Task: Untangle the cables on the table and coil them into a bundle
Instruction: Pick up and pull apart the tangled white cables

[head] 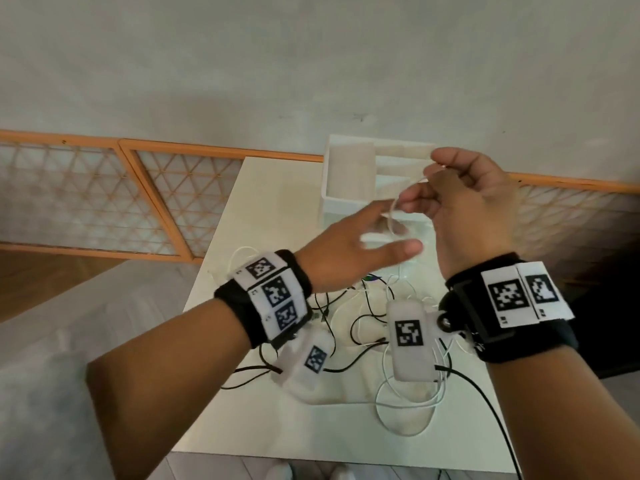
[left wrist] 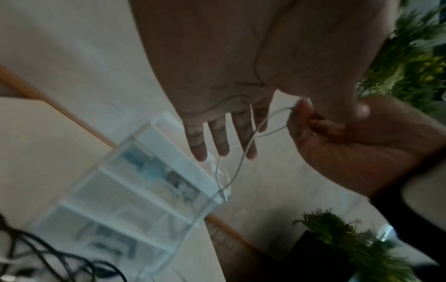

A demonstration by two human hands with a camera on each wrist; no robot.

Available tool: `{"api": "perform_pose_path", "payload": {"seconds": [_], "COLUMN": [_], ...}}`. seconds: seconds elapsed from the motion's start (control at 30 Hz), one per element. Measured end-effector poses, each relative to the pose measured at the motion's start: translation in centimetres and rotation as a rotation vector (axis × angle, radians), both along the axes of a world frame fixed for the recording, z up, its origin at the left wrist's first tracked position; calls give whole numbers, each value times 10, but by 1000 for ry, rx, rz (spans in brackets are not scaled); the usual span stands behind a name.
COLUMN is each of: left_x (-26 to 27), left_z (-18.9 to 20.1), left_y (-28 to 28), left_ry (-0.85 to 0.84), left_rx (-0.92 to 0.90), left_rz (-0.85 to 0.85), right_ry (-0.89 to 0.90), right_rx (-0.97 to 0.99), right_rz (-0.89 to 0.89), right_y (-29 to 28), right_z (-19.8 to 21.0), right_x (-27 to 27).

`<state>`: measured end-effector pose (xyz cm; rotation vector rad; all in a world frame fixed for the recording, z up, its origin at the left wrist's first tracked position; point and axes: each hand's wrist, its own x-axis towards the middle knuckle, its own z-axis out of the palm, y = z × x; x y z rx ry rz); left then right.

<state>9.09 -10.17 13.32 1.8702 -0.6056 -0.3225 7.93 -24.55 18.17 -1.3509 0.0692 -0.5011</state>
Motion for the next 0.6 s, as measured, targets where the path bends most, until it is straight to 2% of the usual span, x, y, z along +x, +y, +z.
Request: {"api": "perform_pose_path", "payload": {"seconds": [0.1, 0.2, 0.33, 0.43, 0.53, 0.6], "left_x": [-1, -4, -10, -11, -6, -2], "left_z": [-22, -63, -122, -127, -107, -89], "left_y": [-12, 5, 43, 50, 43, 33], "left_ry": [-46, 69, 168, 158, 64, -9], "left_rx": [30, 191, 412, 423, 320, 240], "left_rz": [34, 113, 218, 302, 361, 338], "right_ry": [-14, 36, 147, 235, 453, 478], "right_rx": [1, -59, -250, -417, -793, -1004], "right_rz": [-119, -238, -381, -255, -101, 5], "right_y": [-10, -42, -84, -111, -109, -87], "right_z": [2, -7, -28, -49, -70, -88], "right_x": [5, 18, 44, 60, 48, 25]}}
